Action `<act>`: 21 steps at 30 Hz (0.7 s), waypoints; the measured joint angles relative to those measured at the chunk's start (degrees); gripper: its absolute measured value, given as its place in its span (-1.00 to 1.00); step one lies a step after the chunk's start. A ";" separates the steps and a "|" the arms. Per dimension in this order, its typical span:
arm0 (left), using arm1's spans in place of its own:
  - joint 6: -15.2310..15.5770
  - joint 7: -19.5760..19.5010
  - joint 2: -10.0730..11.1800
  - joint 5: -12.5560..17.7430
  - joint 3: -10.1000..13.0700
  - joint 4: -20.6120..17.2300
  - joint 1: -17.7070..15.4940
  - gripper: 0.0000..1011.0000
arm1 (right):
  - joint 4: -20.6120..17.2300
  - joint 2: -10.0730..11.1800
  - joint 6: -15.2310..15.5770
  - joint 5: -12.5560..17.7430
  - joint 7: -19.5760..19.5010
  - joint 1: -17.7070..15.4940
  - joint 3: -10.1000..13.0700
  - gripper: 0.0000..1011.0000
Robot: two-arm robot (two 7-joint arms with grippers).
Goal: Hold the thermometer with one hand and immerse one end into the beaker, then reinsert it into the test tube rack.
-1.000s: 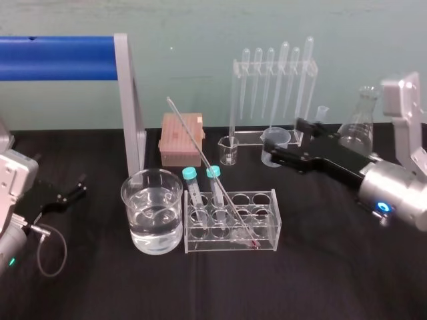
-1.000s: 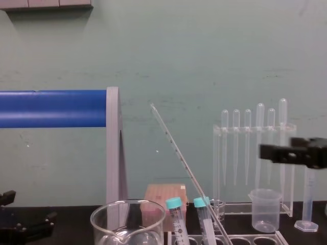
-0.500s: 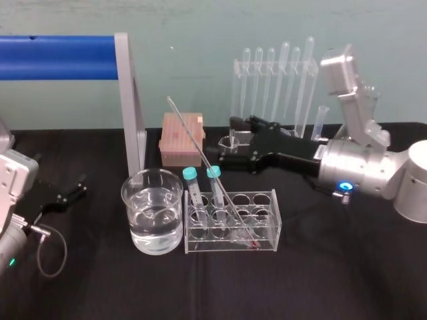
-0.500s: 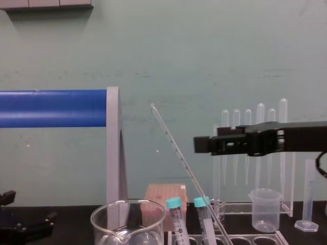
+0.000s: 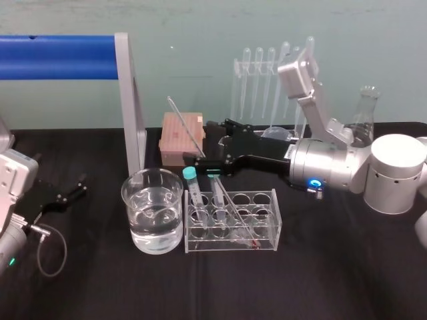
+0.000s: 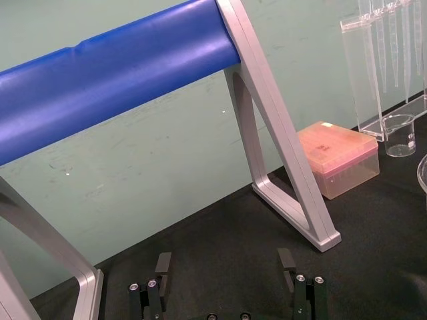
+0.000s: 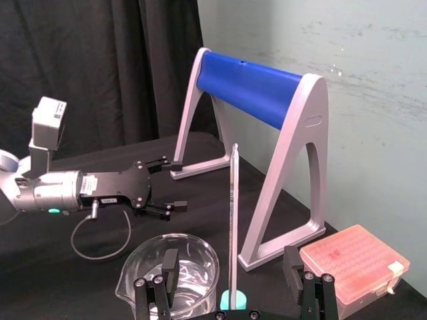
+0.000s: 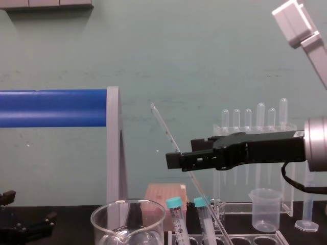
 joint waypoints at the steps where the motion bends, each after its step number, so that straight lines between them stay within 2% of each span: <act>1: 0.00 0.00 0.00 0.00 0.00 0.00 0.00 0.99 | 0.21 -0.12 -0.06 -0.14 0.00 0.11 -0.10 0.98; 21: 0.00 0.00 0.00 0.00 0.00 0.00 0.00 0.99 | 3.78 -3.32 -1.04 -1.53 -0.37 1.41 -0.83 0.98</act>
